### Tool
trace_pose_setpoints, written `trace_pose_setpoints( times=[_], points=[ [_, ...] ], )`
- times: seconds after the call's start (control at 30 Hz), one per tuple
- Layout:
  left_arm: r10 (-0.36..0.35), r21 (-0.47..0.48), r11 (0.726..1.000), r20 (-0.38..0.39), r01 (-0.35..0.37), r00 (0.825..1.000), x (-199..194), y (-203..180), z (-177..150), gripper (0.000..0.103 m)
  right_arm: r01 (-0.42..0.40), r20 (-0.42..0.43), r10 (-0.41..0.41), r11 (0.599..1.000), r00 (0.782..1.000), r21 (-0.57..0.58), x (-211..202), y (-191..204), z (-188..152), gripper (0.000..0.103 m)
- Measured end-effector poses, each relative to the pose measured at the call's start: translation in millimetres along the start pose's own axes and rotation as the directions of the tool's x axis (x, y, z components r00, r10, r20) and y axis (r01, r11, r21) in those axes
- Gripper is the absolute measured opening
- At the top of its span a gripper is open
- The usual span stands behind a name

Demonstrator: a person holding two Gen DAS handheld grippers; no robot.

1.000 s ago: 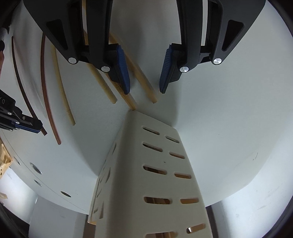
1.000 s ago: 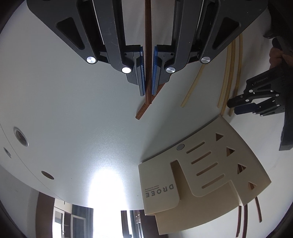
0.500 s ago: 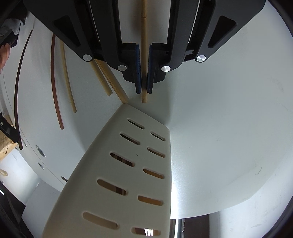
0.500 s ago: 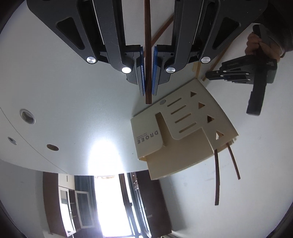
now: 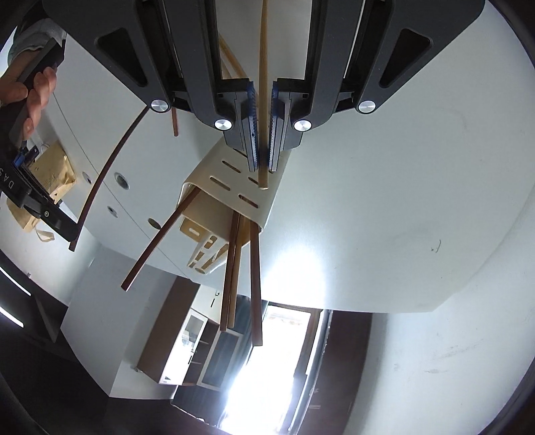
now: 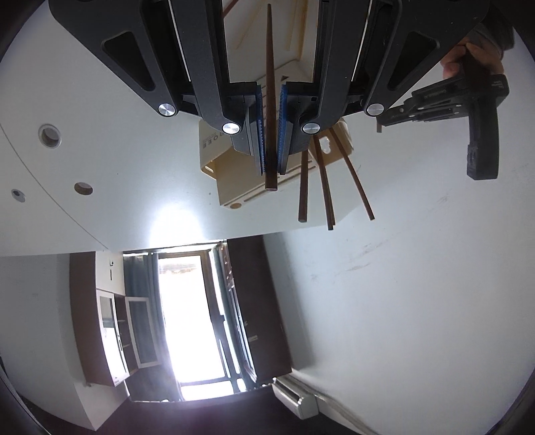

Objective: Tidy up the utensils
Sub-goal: 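Lift both held chopsticks and lower them upright into the cream holder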

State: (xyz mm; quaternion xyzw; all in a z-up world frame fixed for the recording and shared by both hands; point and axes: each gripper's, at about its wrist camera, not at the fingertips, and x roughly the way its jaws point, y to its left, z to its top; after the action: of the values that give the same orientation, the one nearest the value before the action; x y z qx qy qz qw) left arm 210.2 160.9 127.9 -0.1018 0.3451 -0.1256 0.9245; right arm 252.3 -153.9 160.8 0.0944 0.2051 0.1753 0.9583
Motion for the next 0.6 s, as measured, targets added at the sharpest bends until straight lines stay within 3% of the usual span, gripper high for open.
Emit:
trace_pose_setpoints(
  times=[0.13, 0.27, 0.43, 0.6],
  points=[
    [0.006, 0.044, 0.999, 0.011, -0.007, 1.0, -13, -24, 20, 0.006, -0.016, 0.05, 0.018, 1.0, 0.999, -0.022, -7, 18, 22, 0.008],
    [0.039, 0.103, 0.994, 0.071, -0.046, 0.997, -38, -43, 50, 0.006, -0.018, 0.085, 0.021, 0.999, 0.996, -0.036, -5, 32, 52, 0.008],
    [0.063, 0.13, 0.988, 0.142, -0.082, 0.988, -69, -61, 86, 0.006, -0.054, 0.129, 0.052, 0.998, 0.99, 0.014, -4, 33, 92, 0.008],
    [0.04, 0.138, 0.988, 0.215, -0.071, 0.976, -93, -81, 112, 0.006, -0.061, 0.206, 0.051, 0.997, 0.977, 0.043, -10, 31, 119, 0.008]
  ],
)
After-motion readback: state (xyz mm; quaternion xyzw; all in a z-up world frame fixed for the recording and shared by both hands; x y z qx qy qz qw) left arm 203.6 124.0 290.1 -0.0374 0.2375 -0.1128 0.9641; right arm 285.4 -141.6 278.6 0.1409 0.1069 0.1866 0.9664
